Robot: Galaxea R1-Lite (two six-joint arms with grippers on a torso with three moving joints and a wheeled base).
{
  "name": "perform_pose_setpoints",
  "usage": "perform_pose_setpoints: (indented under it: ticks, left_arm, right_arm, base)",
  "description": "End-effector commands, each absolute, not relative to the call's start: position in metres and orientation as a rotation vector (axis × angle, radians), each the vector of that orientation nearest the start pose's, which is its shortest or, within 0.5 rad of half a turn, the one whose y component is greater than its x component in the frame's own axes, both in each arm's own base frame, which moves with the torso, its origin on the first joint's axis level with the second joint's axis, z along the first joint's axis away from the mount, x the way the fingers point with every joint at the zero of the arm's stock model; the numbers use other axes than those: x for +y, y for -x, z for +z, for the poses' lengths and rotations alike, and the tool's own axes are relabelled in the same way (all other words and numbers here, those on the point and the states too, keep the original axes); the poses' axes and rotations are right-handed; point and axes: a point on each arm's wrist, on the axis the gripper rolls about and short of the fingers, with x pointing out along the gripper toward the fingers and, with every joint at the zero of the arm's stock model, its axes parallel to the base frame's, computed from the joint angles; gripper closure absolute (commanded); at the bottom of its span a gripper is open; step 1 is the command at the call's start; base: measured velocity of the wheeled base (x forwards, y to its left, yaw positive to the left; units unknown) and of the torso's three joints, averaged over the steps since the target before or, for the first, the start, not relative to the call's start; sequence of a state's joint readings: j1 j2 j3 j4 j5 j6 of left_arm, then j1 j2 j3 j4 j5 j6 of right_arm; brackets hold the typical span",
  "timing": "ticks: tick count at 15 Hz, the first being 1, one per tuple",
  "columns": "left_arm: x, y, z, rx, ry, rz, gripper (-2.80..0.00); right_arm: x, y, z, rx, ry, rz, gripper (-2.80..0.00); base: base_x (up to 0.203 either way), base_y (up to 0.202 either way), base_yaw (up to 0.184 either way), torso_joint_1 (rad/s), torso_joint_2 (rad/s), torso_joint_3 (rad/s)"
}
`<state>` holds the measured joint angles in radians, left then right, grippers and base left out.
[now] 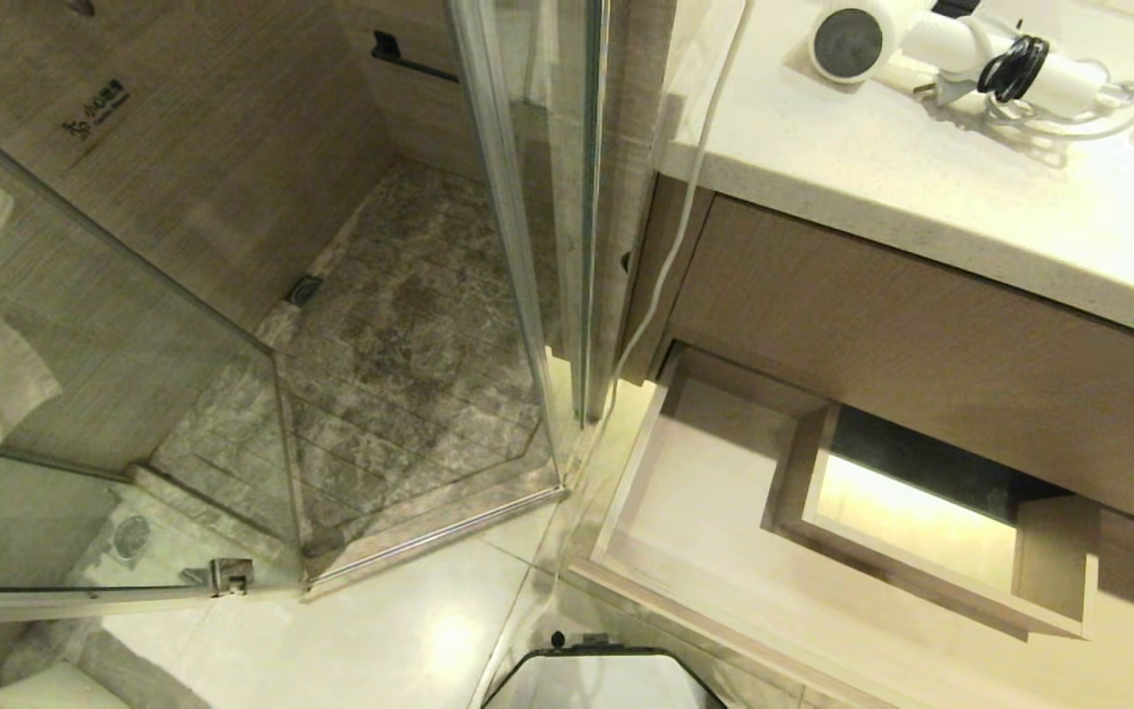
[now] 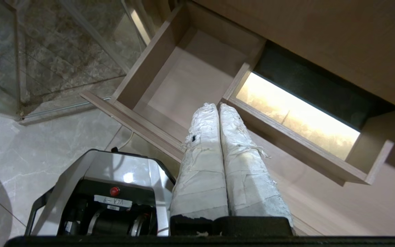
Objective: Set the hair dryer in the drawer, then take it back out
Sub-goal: Pick up the hairdryer
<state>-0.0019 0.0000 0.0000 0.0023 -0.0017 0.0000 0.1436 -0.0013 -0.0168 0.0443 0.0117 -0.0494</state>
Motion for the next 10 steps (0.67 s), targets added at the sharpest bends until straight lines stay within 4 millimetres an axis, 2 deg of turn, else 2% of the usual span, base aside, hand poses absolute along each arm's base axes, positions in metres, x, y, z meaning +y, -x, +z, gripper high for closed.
perform_pose_setpoints:
  ticks: [1, 10]
  left_arm:
    - [0.0, 0.0228, 0.0751, 0.003, 0.0, -0.003, 0.0]
    - [0.0, 0.0227, 0.0747, 0.005, 0.0, -0.003, 0.0]
  right_arm:
    - [-0.0036, 0.0269, 0.0746, -0.016, 0.05, 0.156, 0.0]
    - [-0.0036, 0.0269, 0.0746, -0.016, 0.051, 0.156, 0.0]
  base:
    - [0.0, 0.0, 0.0, 0.271, -0.54, -0.262]
    - [0.0, 0.0, 0.0, 0.185, -0.36, -0.176]
